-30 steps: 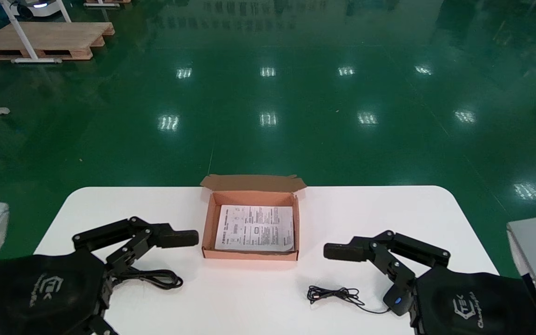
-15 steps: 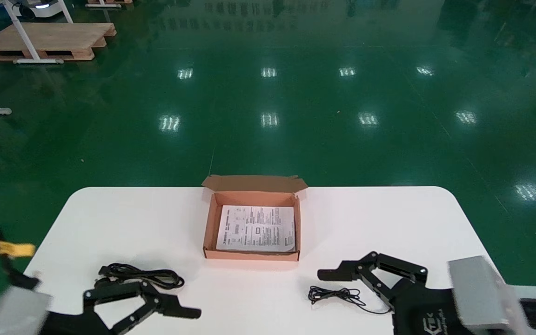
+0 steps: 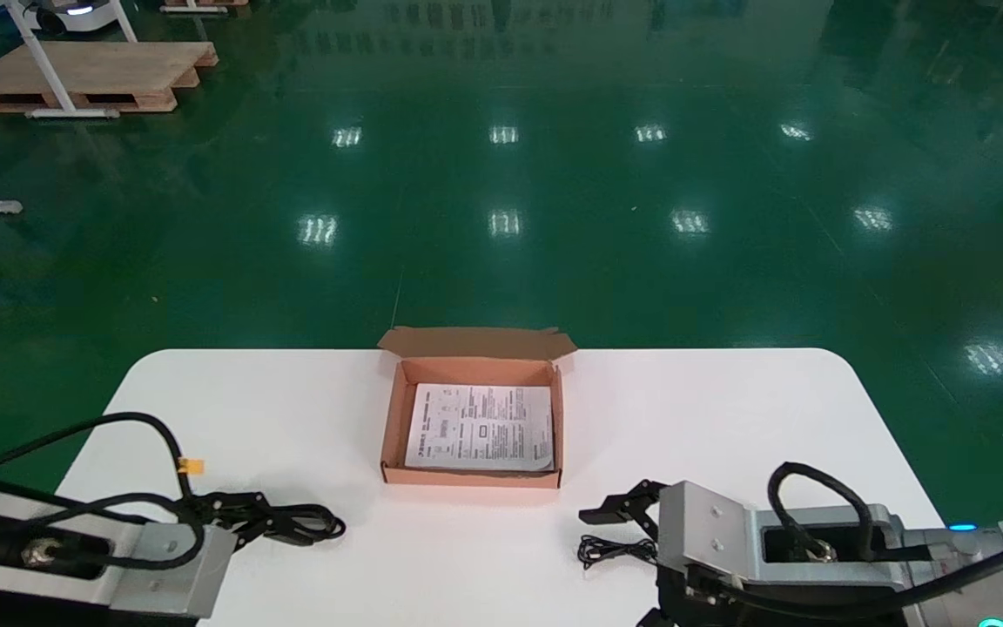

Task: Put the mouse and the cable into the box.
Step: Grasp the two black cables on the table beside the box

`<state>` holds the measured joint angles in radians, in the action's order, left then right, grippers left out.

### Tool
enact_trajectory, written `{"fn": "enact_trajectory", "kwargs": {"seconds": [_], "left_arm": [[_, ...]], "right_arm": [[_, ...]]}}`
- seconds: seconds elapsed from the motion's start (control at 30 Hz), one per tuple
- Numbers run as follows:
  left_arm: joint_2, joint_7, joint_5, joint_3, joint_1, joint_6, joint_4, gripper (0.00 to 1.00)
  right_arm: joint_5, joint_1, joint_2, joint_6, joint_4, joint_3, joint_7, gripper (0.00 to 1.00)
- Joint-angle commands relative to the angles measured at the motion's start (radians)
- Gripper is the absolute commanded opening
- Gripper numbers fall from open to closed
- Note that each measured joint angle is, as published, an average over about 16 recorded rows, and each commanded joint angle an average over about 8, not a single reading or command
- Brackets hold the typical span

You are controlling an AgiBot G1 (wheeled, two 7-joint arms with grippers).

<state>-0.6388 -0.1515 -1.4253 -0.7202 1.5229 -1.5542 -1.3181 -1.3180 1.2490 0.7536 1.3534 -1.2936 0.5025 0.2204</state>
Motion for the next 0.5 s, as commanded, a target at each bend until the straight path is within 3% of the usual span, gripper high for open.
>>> {"fn": "enact_trajectory", "kwargs": {"seconds": [0.03, 0.3, 0.5], "left_arm": [[-0.002, 0.0, -0.004, -0.004, 0.003, 0.0, 0.002, 1.0], [-0.001, 0.016, -0.029, -0.002, -0.009, 0.033, 0.012, 1.0], [-0.045, 0.089, -0.196, -0.032, -0.038, 0.184, 0.07, 1.0]], "right_arm": [[-0.016, 0.006, 0.01, -0.007, 0.003, 0.007, 0.003, 1.0], [-0.017, -0.013, 0.003, -0.007, -0.001, 0.01, 0.01, 1.0], [-0.06, -0.035, 0.024, -0.035, -0.017, 0.035, 0.056, 1.0]]}}
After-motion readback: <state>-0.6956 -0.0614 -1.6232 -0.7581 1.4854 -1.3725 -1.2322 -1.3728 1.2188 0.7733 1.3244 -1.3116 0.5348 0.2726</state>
